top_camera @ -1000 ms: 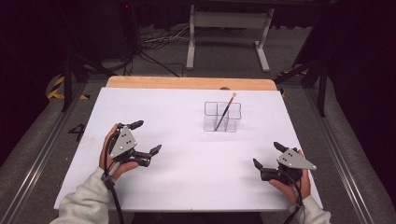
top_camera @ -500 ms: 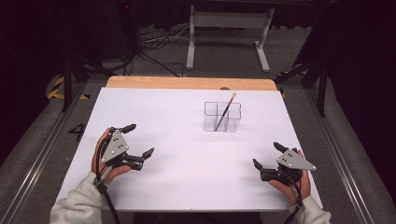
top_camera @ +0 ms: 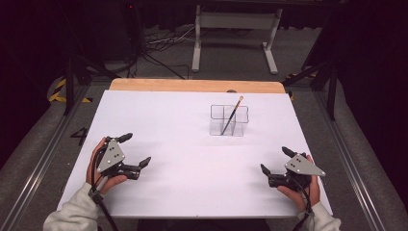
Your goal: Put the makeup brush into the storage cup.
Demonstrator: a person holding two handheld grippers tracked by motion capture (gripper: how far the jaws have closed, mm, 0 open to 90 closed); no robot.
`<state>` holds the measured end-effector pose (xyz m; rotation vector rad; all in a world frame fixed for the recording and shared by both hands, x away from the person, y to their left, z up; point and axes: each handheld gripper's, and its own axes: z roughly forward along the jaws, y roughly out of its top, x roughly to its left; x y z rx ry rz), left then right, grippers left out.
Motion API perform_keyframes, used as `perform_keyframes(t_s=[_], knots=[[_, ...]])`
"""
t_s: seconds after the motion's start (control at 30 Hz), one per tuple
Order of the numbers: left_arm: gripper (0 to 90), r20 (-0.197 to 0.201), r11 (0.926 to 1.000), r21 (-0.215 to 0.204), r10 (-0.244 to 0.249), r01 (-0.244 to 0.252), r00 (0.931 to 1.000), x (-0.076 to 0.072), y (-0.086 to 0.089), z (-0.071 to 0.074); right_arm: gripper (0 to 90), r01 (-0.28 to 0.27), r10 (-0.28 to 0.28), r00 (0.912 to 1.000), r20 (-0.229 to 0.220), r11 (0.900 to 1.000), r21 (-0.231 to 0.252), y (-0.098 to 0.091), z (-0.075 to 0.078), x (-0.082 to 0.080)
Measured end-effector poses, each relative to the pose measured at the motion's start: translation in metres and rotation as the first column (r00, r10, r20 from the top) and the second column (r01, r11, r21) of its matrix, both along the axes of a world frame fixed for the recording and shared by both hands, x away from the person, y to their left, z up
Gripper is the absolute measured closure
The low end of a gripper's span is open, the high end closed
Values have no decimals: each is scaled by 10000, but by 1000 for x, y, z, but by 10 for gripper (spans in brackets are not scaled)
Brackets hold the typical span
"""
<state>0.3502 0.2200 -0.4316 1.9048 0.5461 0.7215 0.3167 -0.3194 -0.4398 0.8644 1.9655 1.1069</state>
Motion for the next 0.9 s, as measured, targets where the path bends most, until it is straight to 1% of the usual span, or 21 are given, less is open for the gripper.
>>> perform_keyframes(t_s=[0.03, 0.1, 0.13, 0.23, 0.27, 0.33, 0.37, 0.53, 0.67, 0.7, 0.8, 0.87, 0.9], knots=[[41, -110, 10000, -85, 32, -33, 9999, -1, 2, -3, 60, 14, -14, 10000, 1, 10000, -11, 0, 0, 0], [41, -158, 10000, -19, 37, -37, 9999, -1, 5, -4, 60, 9, -9, 10000, -1, 10000, -13, 0, 0, 0], [41, -189, 10000, -75, 60, -61, 9998, -1, 6, -6, 60, 11, -11, 10000, -14, 10000, -15, 0, 0, 0], [41, -295, 9999, 57, 125, -123, 9995, -3, 10, -9, 60, 20, -21, 10000, -31, 10000, -46, 0, 0, 0], [40, -324, 9998, -25, 193, -193, 9993, -4, 12, -11, 60, 17, -17, 10000, -28, 10000, -31, 0, 0, 0], [40, -395, 9998, -1, 216, -216, 9990, -5, 15, -12, 60, 27, -27, 10000, 30, 10000, -46, 0, 0, 0], [39, -407, 9995, -135, 288, -294, 9988, -6, 17, -13, 60, 15, -15, 10000, 16, 10000, -34, 0, 0, 0], [41, -566, 9992, -118, 386, -393, 9976, -10, 25, -17, 60, -34, 34, 10000, 20, 10000, -50, 1, 0, 0], [39, -758, 9979, -308, 552, -577, 9956, -12, 33, -20, 59, -53, 54, 10000, 80, 9999, -92, 2, 0, -1], [37, -812, 9969, -432, 619, -656, 9948, -14, 36, -21, 59, -70, 71, 9999, 99, 10000, -62, 2, 0, -1], [36, -910, 9960, -497, 700, -747, 9934, -15, 39, -22, 59, -84, 84, 9999, 129, 9999, -65, 2, 0, -1], [36, -953, 9947, -662, 727, -792, 9928, -17, 41, -23, 58, -121, 122, 9998, 173, 9999, -88, 2, 1, -2], [36, -1015, 9944, -666, 756, -826, 9920, -17, 43, -23, 58, -132, 133, 9997, 191, 9999, -74, 2, 1, -2]])
